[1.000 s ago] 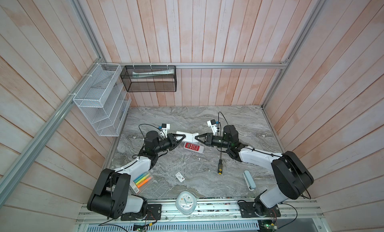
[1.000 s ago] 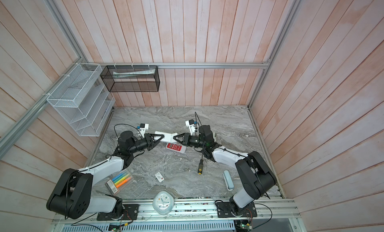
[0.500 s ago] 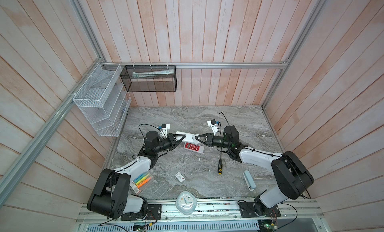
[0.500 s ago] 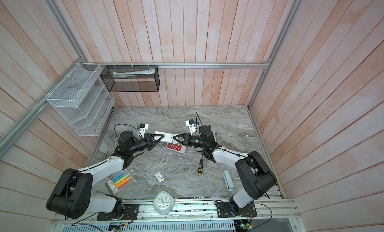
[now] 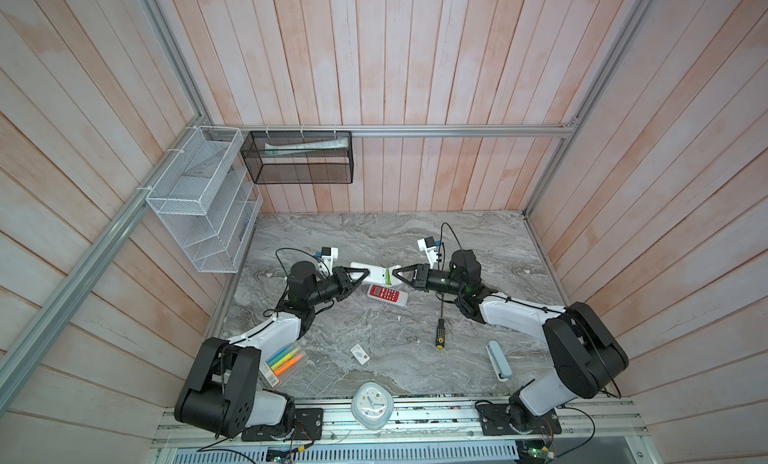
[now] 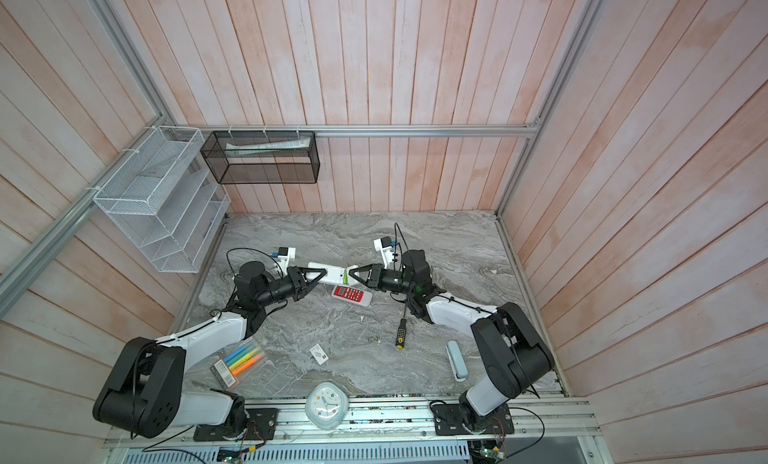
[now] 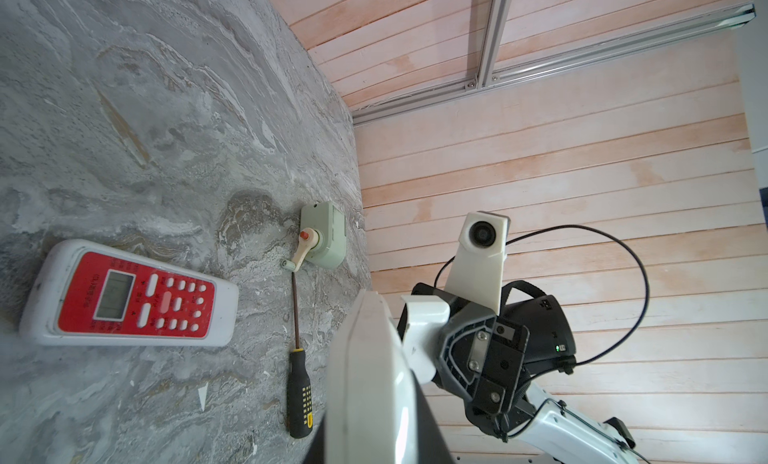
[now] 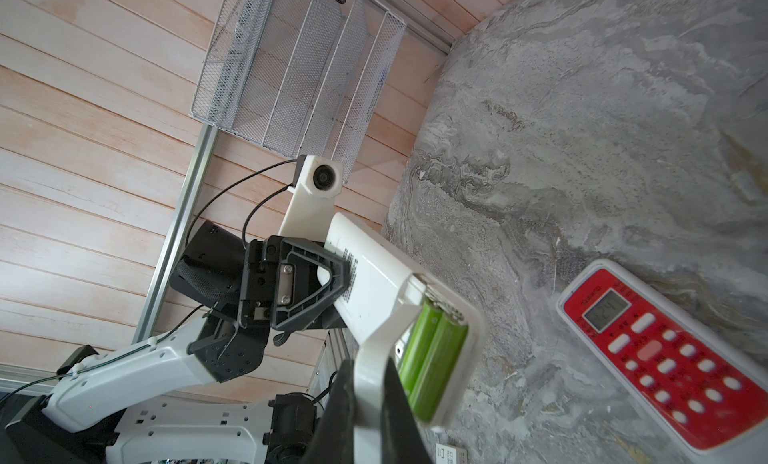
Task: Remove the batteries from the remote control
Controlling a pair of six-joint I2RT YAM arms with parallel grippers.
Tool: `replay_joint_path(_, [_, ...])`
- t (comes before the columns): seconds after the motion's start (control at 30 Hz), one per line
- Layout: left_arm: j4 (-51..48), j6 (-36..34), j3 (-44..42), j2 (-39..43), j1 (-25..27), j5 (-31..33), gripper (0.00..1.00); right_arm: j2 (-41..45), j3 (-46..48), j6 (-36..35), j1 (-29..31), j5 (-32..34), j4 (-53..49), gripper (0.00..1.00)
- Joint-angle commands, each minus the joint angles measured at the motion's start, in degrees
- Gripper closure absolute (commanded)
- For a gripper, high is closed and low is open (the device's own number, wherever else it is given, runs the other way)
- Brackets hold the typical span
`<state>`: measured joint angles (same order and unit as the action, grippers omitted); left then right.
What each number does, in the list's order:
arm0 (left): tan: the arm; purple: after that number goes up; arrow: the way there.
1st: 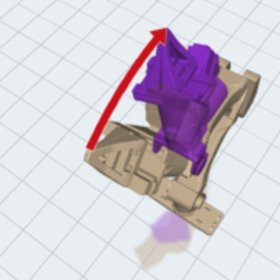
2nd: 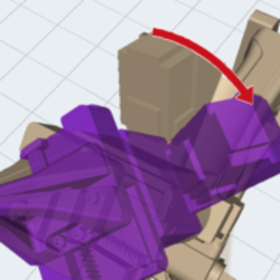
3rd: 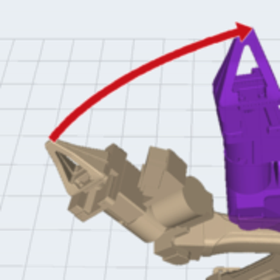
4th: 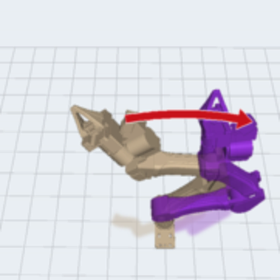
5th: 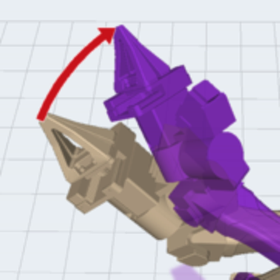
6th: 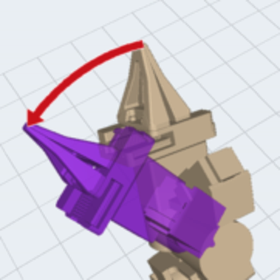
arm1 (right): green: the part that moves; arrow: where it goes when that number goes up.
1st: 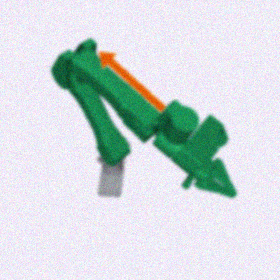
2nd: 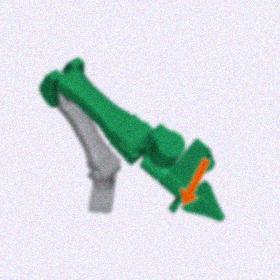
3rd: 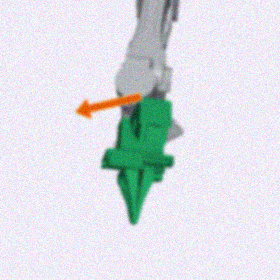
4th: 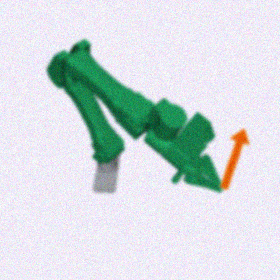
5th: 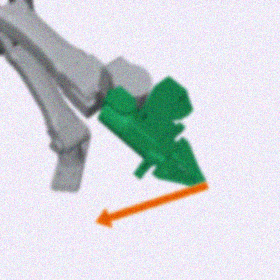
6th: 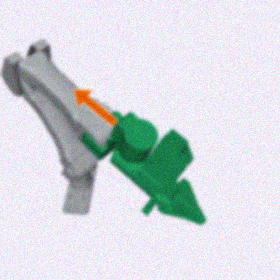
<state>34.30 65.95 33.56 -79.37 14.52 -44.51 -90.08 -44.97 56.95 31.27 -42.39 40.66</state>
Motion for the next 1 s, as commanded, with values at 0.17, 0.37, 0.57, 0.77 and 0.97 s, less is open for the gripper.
replay_joint_path(0.17, [-2.59,-3.47,-1.6,1.59,-0.99,0.45,1.0,2.18,0.2,-7.79,-6.24,3.11,-5.59,0.97])
replay_joint_path(0.37, [-2.66,-3.64,-2.8,2.08,-1.2,0.5,1.0,-3.17,-2.64,-15.13,-8.63,7.92,-11.45,0.97])
replay_joint_path(0.57, [-2.66,-4.08,-3.04,2.12,-1.18,0.23,1.0,-11.56,-6.73,-18.37,-8.59,9.99,-12.87,0.97])
replay_joint_path(0.77, [-2.83,-4.61,-3.3,2.03,-1.2,-0.03,1.0,-19.69,-11.58,-20.12,-8.16,11.36,-13.95,0.97])
replay_joint_path(0.97, [-2.97,-4.78,-3.51,1.68,-1.26,-0.14,1.0,-25.81,-16.69,-21.87,-7.34,12.76,-16.64,0.97])
